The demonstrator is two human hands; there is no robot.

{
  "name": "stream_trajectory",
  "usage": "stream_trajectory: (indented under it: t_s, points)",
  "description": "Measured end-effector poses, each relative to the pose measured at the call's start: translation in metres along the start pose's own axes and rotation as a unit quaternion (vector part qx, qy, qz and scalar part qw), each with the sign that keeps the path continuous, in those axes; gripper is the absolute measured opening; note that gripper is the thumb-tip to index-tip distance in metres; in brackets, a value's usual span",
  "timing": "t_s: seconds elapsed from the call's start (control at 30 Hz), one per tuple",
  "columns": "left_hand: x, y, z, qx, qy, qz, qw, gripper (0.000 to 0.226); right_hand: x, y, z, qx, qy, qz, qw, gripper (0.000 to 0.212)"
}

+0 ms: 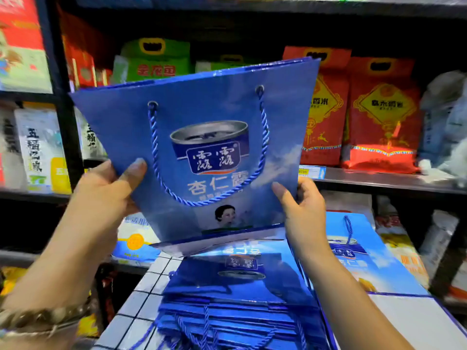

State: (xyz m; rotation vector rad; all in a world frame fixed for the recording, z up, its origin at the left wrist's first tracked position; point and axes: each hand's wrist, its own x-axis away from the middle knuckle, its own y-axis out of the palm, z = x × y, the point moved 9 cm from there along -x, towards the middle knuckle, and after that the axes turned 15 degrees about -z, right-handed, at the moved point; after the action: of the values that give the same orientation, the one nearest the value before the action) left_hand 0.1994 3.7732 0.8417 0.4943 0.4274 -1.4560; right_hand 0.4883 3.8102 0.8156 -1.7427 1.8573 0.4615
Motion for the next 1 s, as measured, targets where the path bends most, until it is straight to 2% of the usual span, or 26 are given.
stream_trajectory:
  t_s: [0.1,0.2,0.3,0.37,0.47,0.53,0.6,0.67,0.73,0.83,0.9,1.0]
  points:
    - [-0.018,0.018,0.038,-0.05,0.056,-0.027,0.997,0.017,-0.008,-0.017,-0.037,0.054,-0.061,0.008,0.997,0.014]
    - [-0.036,0.051,0.056,-0.089,0.076,-0.062,0.991,0.028,-0.013,-0.053,-0.046,0.113,-0.027,0.01,0.993,0.021]
    - [-0.056,0.099,0.036,-0.062,0.032,-0.094,0.993,0.036,-0.005,-0.1,-0.051,0.089,-0.012,0.015,0.996,0.05]
    - [-0.063,0.142,0.004,-0.028,-0.022,-0.131,0.991,0.037,0.01,-0.139,-0.051,0.128,0.001,0.06,0.99,0.065]
    - [-0.059,0.212,-0.053,0.0,-0.106,-0.204,0.973,0.018,0.026,-0.19,-0.032,0.257,0.063,0.089,0.96,0.053]
    - [-0.05,0.25,-0.092,-0.003,-0.149,-0.239,0.959,0.019,0.03,-0.218,-0.005,0.32,0.13,0.065,0.936,0.049]
    - [-0.043,0.274,-0.128,-0.087,-0.168,-0.254,0.948,0.013,0.037,-0.236,0.031,0.378,0.216,0.016,0.9,0.038]
    - [-0.038,0.289,-0.154,-0.217,-0.176,-0.271,0.921,0.038,0.047,-0.249,0.073,0.417,0.282,-0.017,0.864,0.028]
    - [-0.032,0.295,-0.173,-0.341,-0.203,-0.286,0.872,0.06,0.054,-0.257,0.107,0.437,0.317,-0.027,0.841,0.031]
    - [-0.028,0.296,-0.19,-0.507,-0.209,-0.293,0.783,0.068,0.058,-0.252,0.139,0.452,0.344,-0.055,0.821,0.023]
    - [-0.024,0.296,-0.203,-0.55,-0.216,-0.304,0.747,0.068,0.059,-0.248,0.153,0.481,0.361,-0.073,0.796,0.028]
    - [-0.012,0.295,-0.223,-0.579,-0.226,-0.322,0.714,0.068,0.063,-0.245,0.168,0.489,0.395,-0.084,0.773,0.035]
